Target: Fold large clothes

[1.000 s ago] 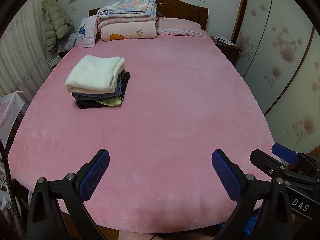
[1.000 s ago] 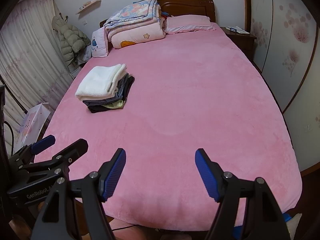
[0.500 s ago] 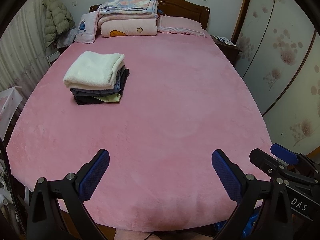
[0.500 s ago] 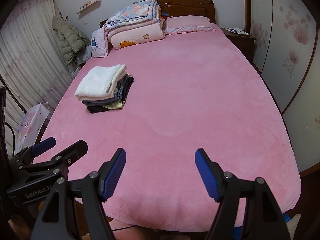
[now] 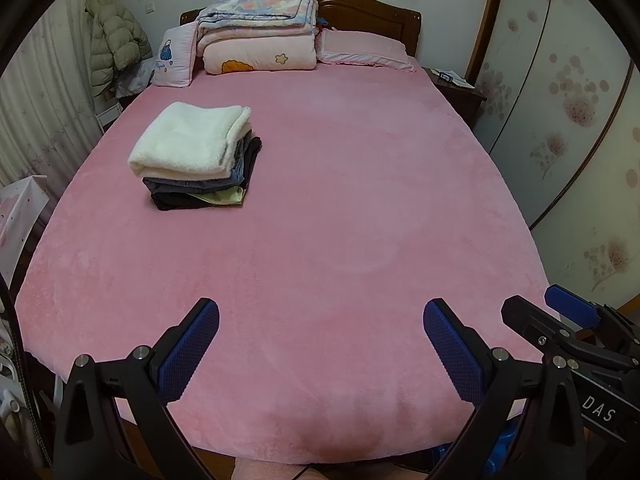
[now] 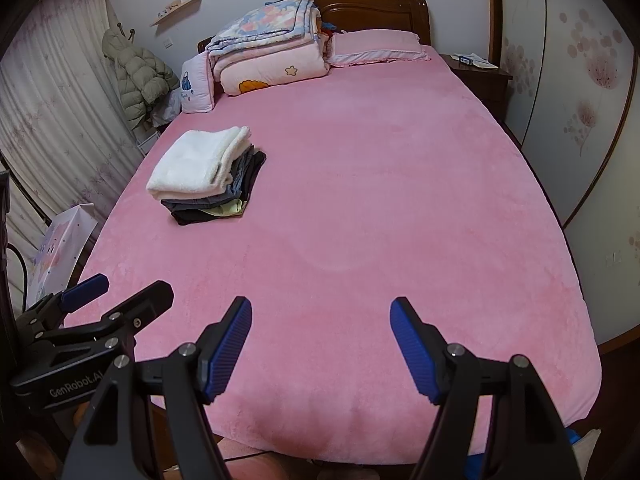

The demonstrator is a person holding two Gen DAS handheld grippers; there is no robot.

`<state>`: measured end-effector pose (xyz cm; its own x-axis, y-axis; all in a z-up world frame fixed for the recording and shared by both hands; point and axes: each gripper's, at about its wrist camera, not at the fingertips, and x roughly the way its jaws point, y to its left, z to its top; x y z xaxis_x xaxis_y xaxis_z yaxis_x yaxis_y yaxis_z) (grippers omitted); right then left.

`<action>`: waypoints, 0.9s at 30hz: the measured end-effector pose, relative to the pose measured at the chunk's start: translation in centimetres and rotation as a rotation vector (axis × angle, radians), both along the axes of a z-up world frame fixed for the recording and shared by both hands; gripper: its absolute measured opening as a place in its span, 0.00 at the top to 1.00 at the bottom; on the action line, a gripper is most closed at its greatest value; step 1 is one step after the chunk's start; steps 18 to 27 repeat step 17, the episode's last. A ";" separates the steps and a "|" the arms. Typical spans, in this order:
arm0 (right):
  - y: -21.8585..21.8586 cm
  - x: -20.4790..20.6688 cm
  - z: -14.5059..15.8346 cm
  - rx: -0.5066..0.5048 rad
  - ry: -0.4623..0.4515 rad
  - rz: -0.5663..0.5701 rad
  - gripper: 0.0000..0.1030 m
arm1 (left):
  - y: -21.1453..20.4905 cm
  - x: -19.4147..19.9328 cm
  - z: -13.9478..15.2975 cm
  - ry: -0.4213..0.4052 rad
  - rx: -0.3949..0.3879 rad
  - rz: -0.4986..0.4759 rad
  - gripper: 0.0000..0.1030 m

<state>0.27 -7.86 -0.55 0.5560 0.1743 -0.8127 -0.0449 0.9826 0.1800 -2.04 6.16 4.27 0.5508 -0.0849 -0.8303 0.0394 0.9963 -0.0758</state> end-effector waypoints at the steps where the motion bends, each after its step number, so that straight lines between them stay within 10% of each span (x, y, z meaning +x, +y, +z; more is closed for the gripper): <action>1: 0.0 0.2 -0.1 0.001 0.002 0.000 0.30 | -0.1 0.1 0.0 0.001 0.000 0.000 0.02; 27: -0.2 0.3 -0.2 -0.001 0.004 0.005 0.30 | -0.4 -0.1 -0.3 0.012 0.002 0.014 0.02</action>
